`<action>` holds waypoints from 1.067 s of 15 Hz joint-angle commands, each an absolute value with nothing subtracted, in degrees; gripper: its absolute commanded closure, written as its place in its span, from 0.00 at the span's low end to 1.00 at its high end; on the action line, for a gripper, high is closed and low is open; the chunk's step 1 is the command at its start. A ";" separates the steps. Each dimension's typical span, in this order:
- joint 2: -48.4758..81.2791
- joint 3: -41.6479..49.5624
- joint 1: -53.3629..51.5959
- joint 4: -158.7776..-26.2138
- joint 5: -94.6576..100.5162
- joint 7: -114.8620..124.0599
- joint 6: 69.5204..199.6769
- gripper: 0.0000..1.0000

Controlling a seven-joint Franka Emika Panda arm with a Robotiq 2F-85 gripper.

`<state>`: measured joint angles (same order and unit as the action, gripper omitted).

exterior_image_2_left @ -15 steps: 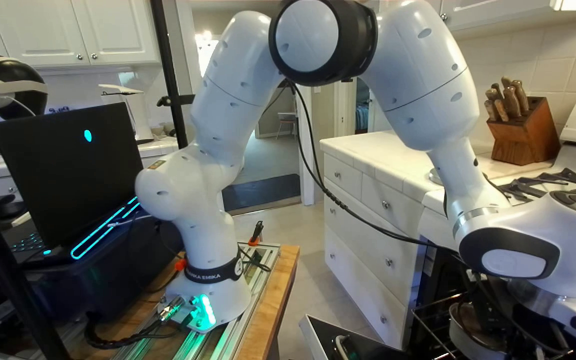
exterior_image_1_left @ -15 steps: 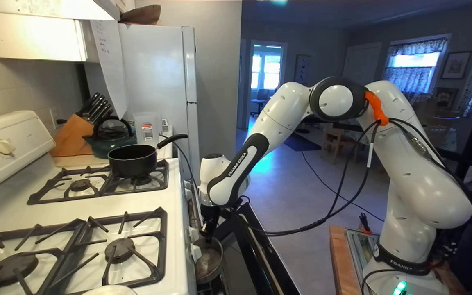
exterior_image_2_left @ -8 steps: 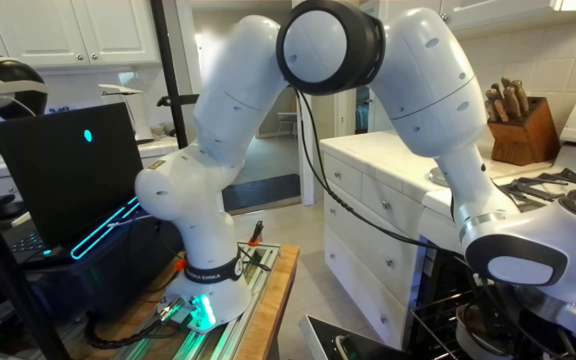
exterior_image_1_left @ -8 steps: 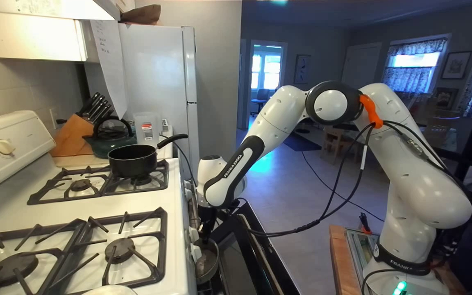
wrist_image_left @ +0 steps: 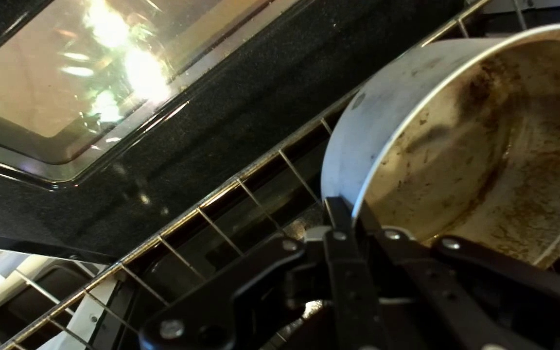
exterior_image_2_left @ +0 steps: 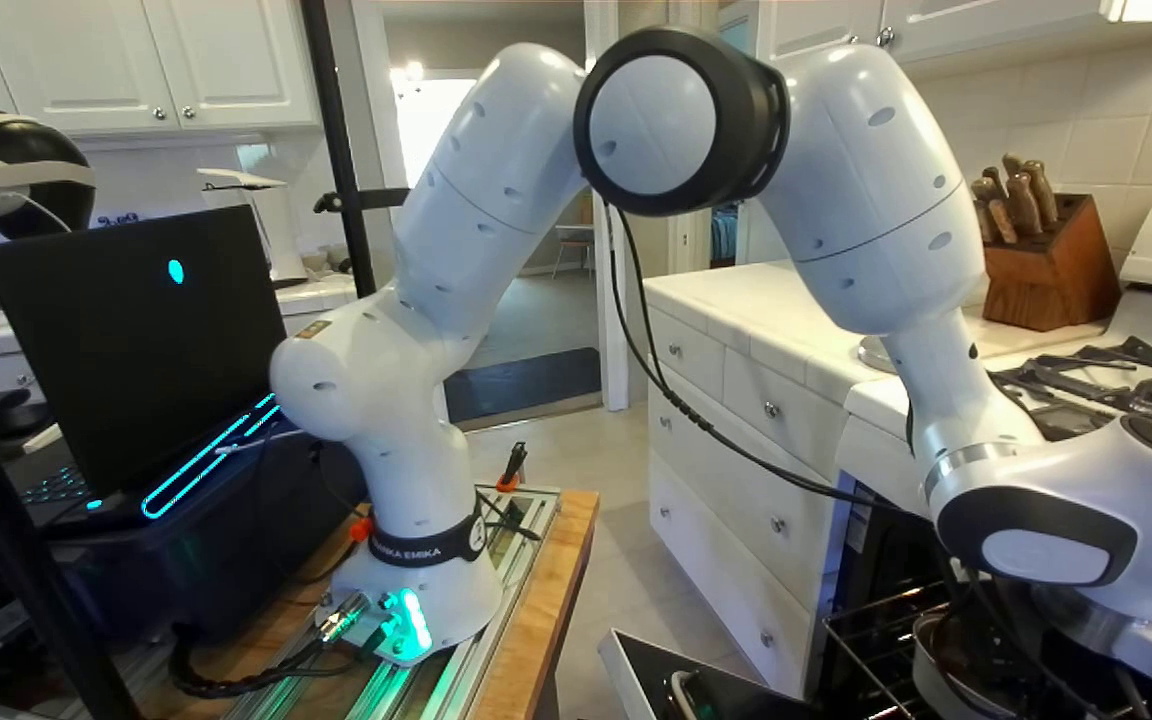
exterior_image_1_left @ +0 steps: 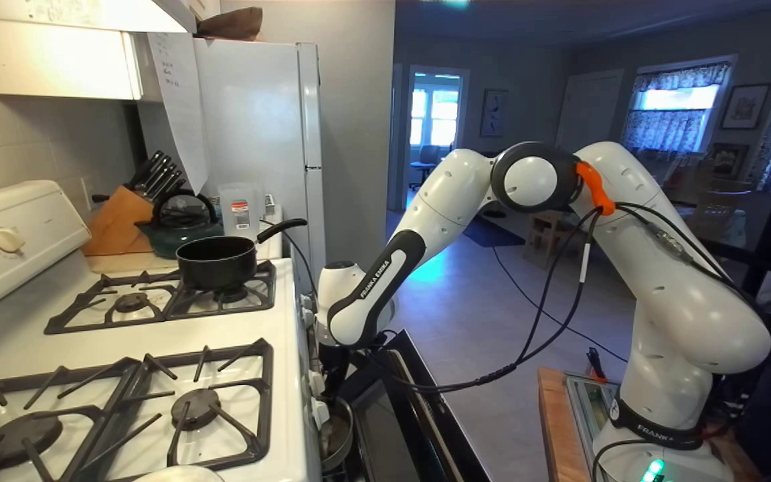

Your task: Put the silver pan in the open oven.

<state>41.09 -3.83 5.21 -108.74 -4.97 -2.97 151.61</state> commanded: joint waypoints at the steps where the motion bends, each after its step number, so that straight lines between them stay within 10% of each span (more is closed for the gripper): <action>1: 43.32 -4.65 5.93 -106.15 -5.88 -4.78 152.13 0.98; 16: 48.08 -4.67 5.71 -100.52 -5.63 -4.35 151.22 0.98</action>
<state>46.44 -4.01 5.21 -102.91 -4.97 -3.04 151.62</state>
